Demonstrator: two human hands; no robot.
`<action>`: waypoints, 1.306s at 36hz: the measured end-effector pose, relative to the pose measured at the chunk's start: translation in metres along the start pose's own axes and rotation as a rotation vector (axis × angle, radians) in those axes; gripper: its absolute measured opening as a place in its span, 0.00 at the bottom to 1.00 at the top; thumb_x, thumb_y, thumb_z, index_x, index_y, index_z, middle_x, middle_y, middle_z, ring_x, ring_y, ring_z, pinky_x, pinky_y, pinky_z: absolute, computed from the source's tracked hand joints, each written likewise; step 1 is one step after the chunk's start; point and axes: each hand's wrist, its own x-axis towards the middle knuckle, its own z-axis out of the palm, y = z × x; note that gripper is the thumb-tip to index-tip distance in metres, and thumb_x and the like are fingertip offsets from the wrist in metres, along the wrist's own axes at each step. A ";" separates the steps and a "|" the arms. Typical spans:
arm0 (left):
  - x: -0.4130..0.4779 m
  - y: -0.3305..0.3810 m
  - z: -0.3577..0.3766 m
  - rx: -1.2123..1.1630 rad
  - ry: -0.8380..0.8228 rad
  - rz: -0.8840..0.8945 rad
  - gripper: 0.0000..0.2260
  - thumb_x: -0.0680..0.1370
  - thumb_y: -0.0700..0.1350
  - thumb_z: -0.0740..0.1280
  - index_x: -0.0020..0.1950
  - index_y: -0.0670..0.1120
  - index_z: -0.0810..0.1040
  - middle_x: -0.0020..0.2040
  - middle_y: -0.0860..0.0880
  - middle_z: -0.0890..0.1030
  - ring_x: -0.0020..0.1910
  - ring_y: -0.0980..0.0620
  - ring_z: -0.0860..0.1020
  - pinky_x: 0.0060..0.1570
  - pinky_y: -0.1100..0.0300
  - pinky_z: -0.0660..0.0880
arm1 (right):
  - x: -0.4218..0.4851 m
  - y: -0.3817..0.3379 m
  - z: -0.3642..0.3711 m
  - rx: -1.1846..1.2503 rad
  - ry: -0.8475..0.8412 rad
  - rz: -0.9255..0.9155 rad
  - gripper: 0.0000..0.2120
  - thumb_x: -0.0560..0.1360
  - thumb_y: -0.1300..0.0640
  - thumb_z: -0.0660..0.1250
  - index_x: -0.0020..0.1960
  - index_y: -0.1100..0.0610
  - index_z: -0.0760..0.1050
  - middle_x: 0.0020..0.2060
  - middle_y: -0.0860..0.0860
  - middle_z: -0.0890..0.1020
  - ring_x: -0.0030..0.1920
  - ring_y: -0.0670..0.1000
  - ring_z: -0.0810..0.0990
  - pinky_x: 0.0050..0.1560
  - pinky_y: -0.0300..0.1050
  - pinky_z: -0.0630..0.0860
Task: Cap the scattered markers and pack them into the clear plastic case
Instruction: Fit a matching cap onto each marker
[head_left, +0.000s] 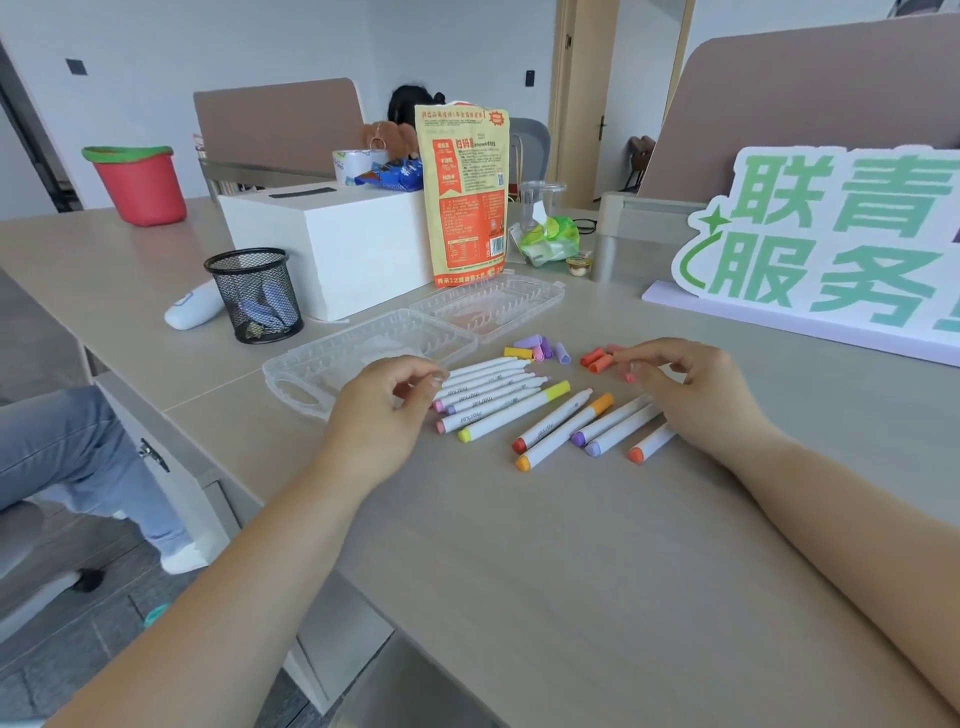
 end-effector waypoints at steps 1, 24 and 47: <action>-0.001 0.001 0.000 -0.014 -0.005 -0.016 0.08 0.78 0.42 0.65 0.44 0.55 0.80 0.46 0.57 0.82 0.45 0.56 0.77 0.43 0.67 0.69 | 0.000 -0.001 0.000 -0.002 -0.001 0.000 0.17 0.77 0.62 0.61 0.42 0.43 0.82 0.46 0.37 0.82 0.53 0.39 0.77 0.55 0.31 0.69; -0.008 -0.001 0.000 0.130 -0.177 -0.086 0.08 0.71 0.43 0.73 0.41 0.56 0.78 0.40 0.60 0.79 0.39 0.63 0.75 0.45 0.63 0.72 | -0.001 -0.004 -0.001 -0.045 -0.015 0.025 0.20 0.77 0.62 0.61 0.38 0.39 0.77 0.42 0.36 0.80 0.46 0.31 0.74 0.44 0.21 0.65; 0.033 0.018 0.014 -0.206 0.084 -0.003 0.12 0.75 0.36 0.69 0.44 0.55 0.80 0.49 0.46 0.81 0.39 0.63 0.78 0.33 0.74 0.71 | 0.045 0.032 -0.026 -0.048 0.050 0.392 0.07 0.76 0.60 0.65 0.48 0.53 0.81 0.49 0.47 0.81 0.51 0.47 0.77 0.50 0.38 0.69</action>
